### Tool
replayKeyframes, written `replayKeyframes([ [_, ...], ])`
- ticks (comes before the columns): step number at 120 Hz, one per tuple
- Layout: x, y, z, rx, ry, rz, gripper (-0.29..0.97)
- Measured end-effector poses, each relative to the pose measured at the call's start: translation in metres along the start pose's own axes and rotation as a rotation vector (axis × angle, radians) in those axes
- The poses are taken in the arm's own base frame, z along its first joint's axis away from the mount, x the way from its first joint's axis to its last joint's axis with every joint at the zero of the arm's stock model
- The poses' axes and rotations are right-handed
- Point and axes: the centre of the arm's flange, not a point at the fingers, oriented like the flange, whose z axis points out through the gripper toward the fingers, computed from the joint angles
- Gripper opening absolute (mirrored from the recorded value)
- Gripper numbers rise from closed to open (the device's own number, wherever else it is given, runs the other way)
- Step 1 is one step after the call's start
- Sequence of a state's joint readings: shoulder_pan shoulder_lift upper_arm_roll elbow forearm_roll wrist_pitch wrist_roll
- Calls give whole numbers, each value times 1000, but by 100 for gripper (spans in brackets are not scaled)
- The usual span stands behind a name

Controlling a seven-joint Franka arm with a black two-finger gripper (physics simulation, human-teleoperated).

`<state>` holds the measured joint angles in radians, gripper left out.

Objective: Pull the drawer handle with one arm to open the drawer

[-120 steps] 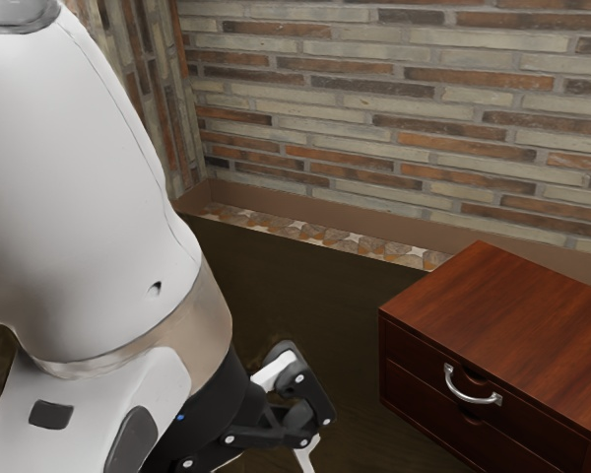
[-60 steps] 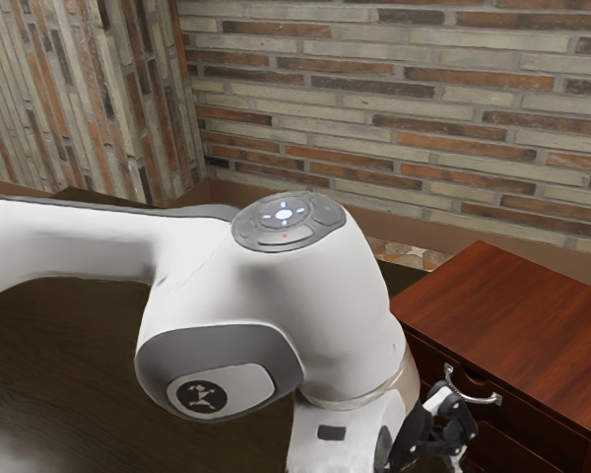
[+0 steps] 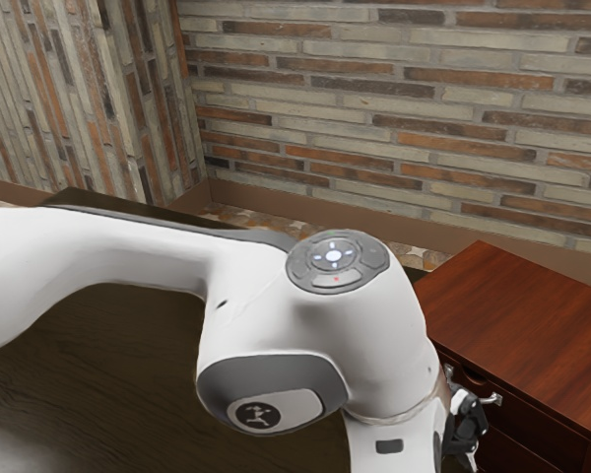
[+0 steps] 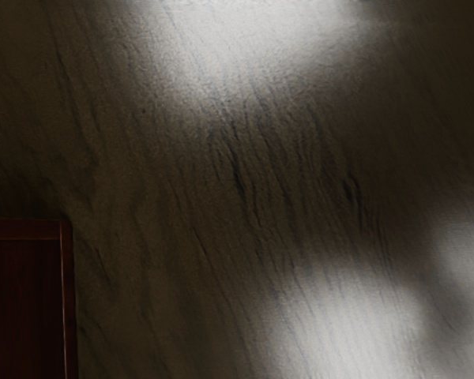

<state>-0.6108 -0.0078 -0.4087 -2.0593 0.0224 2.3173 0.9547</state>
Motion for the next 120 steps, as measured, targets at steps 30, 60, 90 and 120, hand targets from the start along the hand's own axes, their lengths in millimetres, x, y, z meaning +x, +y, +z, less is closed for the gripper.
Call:
replayKeyframes([
  [30, -29, -73, 12, 63, -22, -120, 61],
  [60, -48, -95, 17, 79, -40, -163, 59],
  [90, -70, -114, 22, 91, -58, -82, 53],
  [120, -94, -124, 29, 96, -73, 6, 39],
])
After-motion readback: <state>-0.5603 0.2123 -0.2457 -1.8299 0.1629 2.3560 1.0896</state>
